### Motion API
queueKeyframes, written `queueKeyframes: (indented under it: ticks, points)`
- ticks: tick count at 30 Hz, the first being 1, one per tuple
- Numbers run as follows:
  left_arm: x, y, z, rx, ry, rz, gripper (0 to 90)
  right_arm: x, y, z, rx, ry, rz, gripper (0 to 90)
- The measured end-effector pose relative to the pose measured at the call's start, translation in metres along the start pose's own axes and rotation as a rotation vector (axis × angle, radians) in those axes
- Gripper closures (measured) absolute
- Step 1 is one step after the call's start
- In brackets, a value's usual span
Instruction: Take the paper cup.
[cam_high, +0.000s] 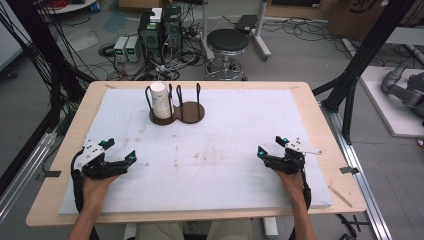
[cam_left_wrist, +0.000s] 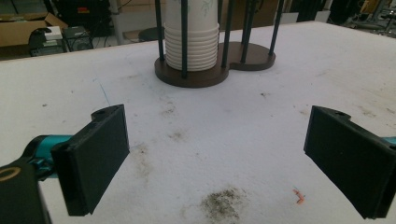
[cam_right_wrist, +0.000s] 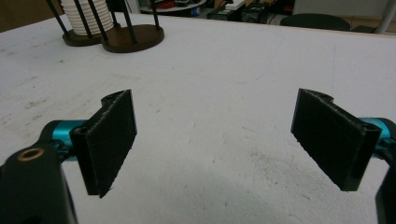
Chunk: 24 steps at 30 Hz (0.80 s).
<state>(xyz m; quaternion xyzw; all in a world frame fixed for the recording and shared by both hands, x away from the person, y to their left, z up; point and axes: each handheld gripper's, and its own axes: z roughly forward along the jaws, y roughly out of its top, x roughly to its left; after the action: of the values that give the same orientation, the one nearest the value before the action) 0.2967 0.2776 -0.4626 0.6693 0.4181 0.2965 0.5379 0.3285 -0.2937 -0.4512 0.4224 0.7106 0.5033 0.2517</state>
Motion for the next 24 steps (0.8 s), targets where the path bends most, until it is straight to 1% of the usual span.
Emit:
queueKeyframes:
  ticks: [11, 15, 17, 18, 20, 21, 22, 23, 24]
  points:
    - [0.001, 0.0, 0.0, 0.005, 0.0, -0.005, 6.6, 0.0, 0.0, 0.0, 0.0, -0.002, -0.004, 14.5]
    - [0.001, 0.001, 0.0, 0.009, -0.002, -0.008, 6.6, 0.0, 0.0, 0.0, 0.003, 0.0, 0.003, 14.5]
    - [0.0, 0.001, 0.001, 0.007, -0.016, -0.026, 6.6, -0.001, 0.0, 0.001, 0.003, -0.001, -0.001, 14.5]
    - [0.0, 0.002, 0.001, 0.009, -0.019, -0.028, 6.6, 0.0, 0.0, 0.001, 0.006, 0.0, 0.002, 14.5]
    - [-0.001, 0.006, 0.0, 0.0, -0.015, -0.012, 6.6, 0.0, 0.0, 0.001, 0.007, 0.0, -0.005, 14.5]
    - [-0.001, 0.006, 0.0, 0.0, -0.015, -0.012, 6.6, 0.0, 0.0, 0.001, 0.007, 0.0, -0.005, 14.5]
    - [0.0, 0.012, -0.001, -0.016, -0.016, -0.01, 6.6, 0.0, 0.0, 0.001, 0.006, 0.001, -0.006, 14.5]
    - [0.0, 0.012, -0.001, -0.016, -0.016, -0.01, 6.6, 0.0, 0.0, 0.001, 0.006, 0.001, -0.006, 14.5]
    - [0.001, 0.016, -0.001, -0.021, -0.018, -0.01, 6.6, 0.0, 0.0, 0.001, 0.009, 0.001, 0.0, 14.5]
